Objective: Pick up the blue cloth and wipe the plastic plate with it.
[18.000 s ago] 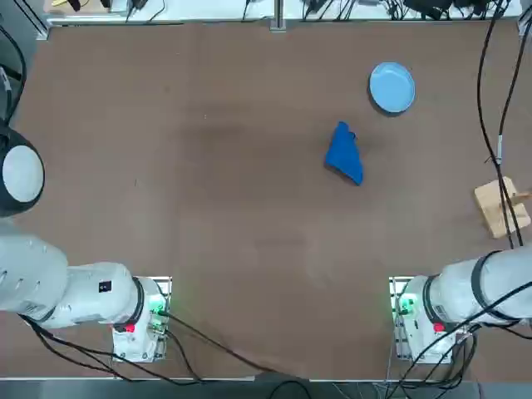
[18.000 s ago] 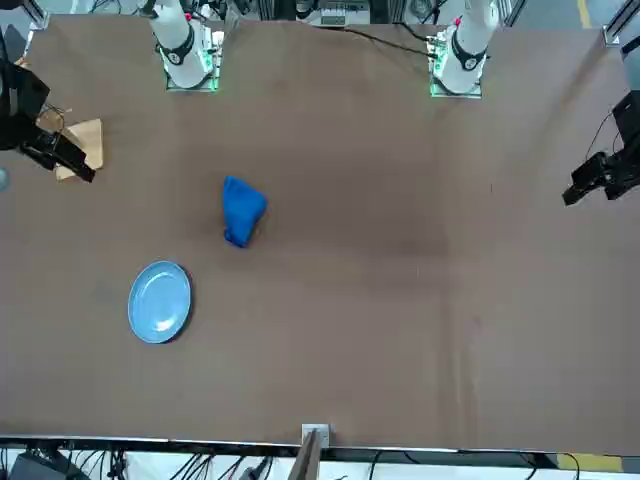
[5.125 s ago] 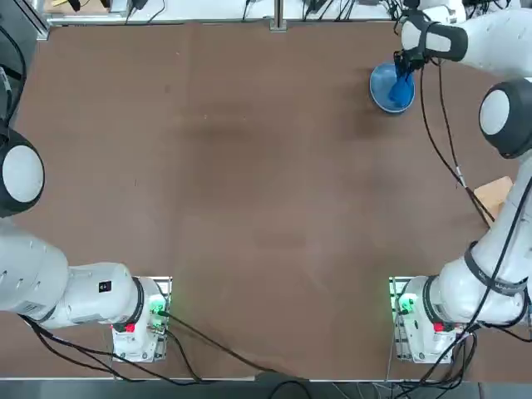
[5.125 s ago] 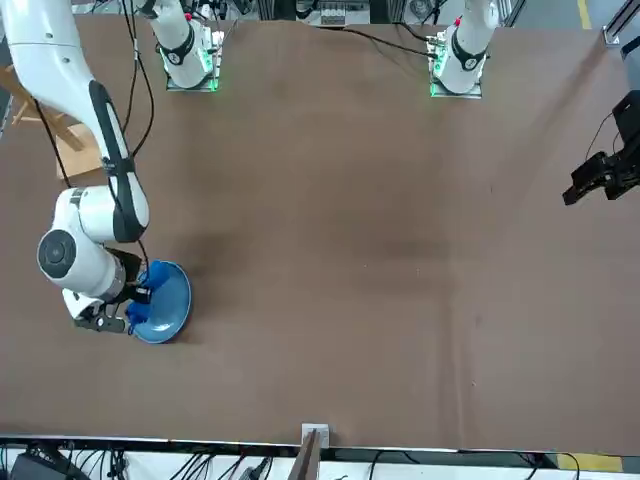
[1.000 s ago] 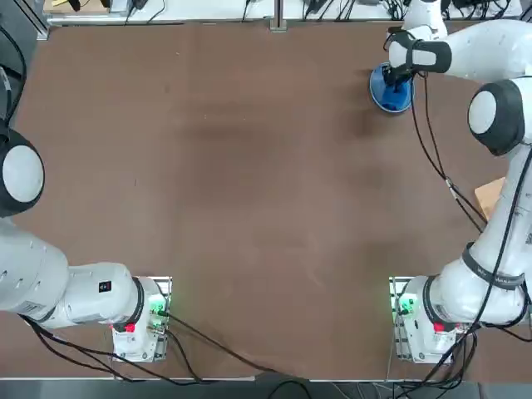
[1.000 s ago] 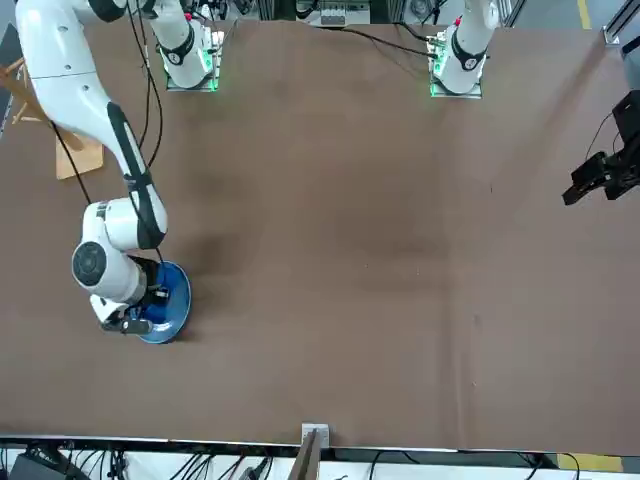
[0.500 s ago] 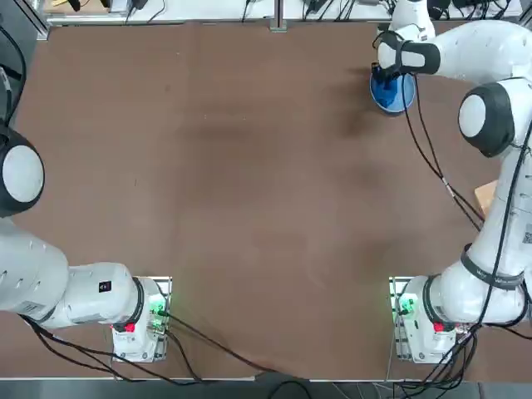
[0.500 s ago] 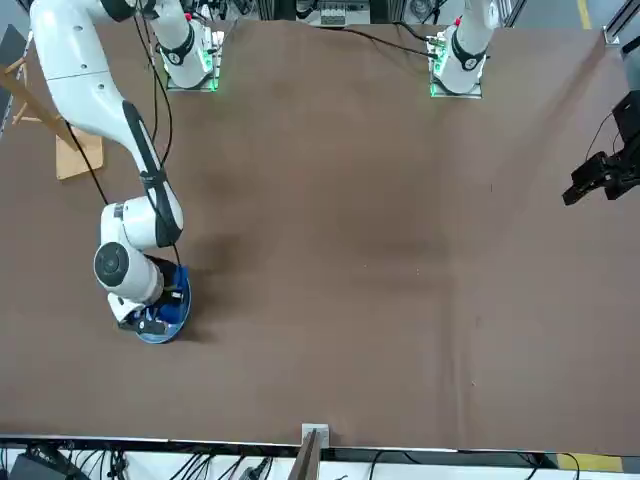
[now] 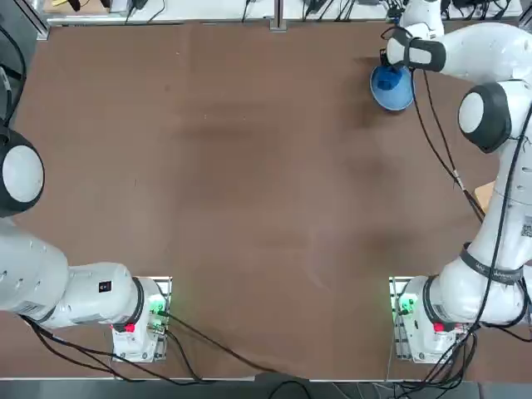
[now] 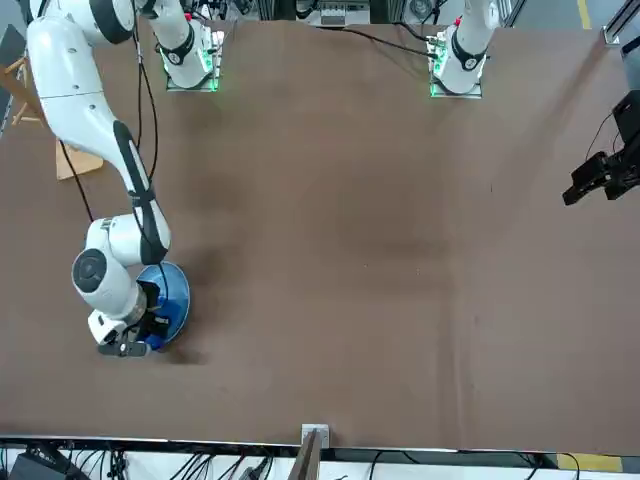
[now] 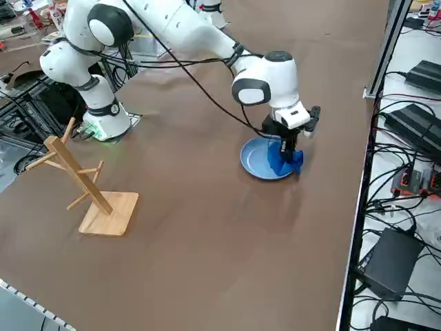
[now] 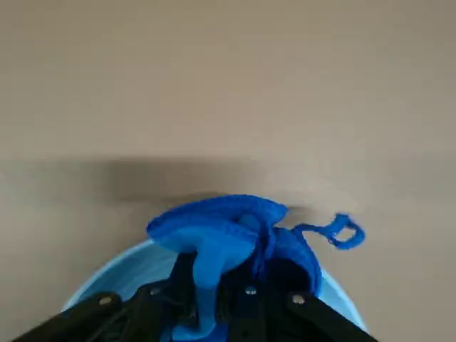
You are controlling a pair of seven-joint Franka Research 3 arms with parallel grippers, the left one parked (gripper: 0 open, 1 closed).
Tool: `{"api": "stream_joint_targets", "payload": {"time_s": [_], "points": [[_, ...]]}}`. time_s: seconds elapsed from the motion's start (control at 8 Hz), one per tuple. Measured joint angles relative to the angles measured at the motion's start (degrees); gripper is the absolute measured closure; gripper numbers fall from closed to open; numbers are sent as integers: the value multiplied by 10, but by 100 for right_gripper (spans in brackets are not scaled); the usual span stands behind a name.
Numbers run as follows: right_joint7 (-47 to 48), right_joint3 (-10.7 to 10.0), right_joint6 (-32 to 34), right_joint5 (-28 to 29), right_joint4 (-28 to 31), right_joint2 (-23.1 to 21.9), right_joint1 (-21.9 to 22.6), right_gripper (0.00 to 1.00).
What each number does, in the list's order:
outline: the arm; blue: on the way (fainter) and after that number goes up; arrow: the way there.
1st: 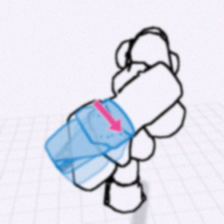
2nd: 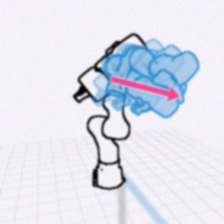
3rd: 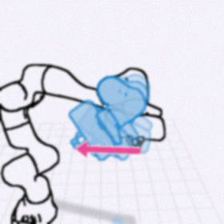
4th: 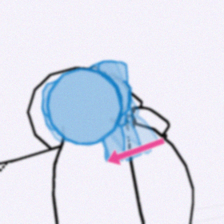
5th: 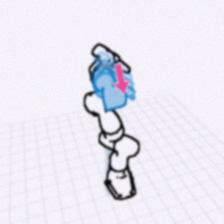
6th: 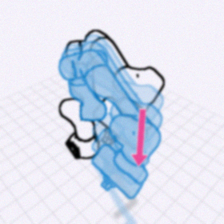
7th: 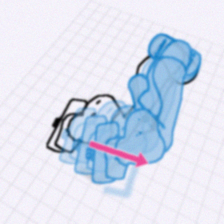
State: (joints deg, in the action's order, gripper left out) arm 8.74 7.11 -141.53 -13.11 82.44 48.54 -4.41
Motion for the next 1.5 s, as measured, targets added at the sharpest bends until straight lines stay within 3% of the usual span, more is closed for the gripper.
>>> {"api": "stream_joint_targets", "payload": {"time_s": [0.25,0.75,1.12,1.5], "points": [[-16,14,19,1,0,-1,-25,92],[-25,18,106,0,14,-19,-39,92],[10,19,201,11,26,-36,-8,92],[43,18,200,27,27,-38,20,92]]}}
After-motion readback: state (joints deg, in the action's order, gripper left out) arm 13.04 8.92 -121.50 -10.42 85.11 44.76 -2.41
